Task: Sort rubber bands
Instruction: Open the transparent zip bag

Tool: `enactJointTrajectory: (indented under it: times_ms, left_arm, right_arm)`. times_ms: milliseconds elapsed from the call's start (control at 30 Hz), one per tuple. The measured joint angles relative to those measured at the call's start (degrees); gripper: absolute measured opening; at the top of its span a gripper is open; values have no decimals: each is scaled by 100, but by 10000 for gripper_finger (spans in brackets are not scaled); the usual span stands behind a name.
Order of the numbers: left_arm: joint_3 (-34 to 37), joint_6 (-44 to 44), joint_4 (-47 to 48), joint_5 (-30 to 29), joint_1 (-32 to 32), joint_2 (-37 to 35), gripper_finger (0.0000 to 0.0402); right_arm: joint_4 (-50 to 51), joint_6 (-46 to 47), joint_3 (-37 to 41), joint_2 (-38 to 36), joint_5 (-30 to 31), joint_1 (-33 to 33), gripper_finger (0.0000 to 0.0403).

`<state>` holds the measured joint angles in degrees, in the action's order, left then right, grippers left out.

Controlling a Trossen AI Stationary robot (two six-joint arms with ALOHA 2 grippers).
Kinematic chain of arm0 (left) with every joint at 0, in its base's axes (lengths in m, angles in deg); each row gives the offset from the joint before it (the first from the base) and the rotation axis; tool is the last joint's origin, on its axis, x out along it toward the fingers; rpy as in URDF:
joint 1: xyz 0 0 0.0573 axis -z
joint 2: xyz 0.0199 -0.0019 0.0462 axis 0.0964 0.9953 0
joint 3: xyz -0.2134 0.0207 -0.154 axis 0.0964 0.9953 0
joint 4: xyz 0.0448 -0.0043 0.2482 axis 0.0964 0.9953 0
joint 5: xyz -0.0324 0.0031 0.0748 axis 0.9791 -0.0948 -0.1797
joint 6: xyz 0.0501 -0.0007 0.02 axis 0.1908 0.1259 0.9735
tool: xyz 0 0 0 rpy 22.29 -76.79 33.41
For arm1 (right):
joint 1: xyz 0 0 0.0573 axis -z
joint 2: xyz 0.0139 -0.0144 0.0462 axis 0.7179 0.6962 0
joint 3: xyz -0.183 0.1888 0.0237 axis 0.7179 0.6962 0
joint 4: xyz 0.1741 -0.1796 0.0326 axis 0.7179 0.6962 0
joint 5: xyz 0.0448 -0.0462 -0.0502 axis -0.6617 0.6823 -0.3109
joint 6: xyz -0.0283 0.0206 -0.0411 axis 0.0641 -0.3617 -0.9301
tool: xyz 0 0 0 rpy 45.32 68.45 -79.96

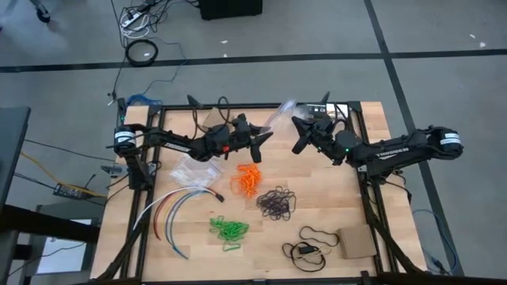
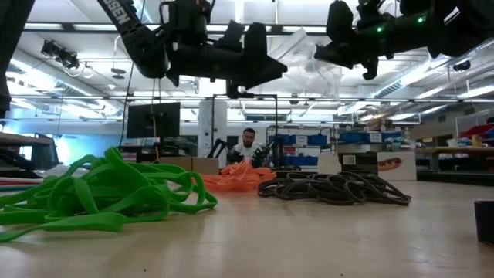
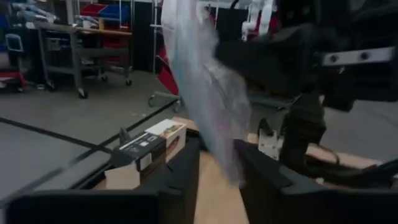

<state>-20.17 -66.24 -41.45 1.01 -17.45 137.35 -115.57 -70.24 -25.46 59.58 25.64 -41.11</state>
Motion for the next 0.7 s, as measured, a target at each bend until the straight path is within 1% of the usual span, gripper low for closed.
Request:
enactJointTrajectory:
  times_ms: [100, 133, 167, 233, 300, 467, 533, 567, 633, 700]
  left_arm:
    - [0, 283, -24, 246, -4, 1, 32]
    - [0, 414, -47, 388, -2, 0, 17]
    - [0, 548, -62, 505, -2, 2, 11]
    - [0, 878, 59, 778, 0, -39, 6]
    - [0, 1263, 541, 941, 0, -197, 4]
    - [0, 2386, 2620, 803, 0, -840, 3]
    - [0, 2729, 3263, 791, 0, -1131, 2]
    - [0, 2830, 3570, 794, 0, -1282, 2]
    - [-29, 2986, 4034, 794, 0, -1528, 2]
    - [-139, 3101, 4590, 812, -2, -1667, 2]
  right_arm:
    - [-15, -308, 0, -41, -366, -74, 2]
    - [33, -372, 0, -60, -411, -106, 6]
    - [80, -421, 0, -77, -430, -139, 11]
    - [345, -501, 0, -150, -434, -202, 29]
    - [693, -616, 0, -274, -433, -257, 54]
    - [1540, -705, 2, -955, -445, -329, 130]
    - [1773, -704, 2, -1268, -482, -346, 157]
    - [1852, -703, 2, -1399, -569, -352, 169]
    - [1950, -648, -7, -1570, -938, -346, 187]
    - [2376, -478, -154, -1571, -1357, -274, 197]
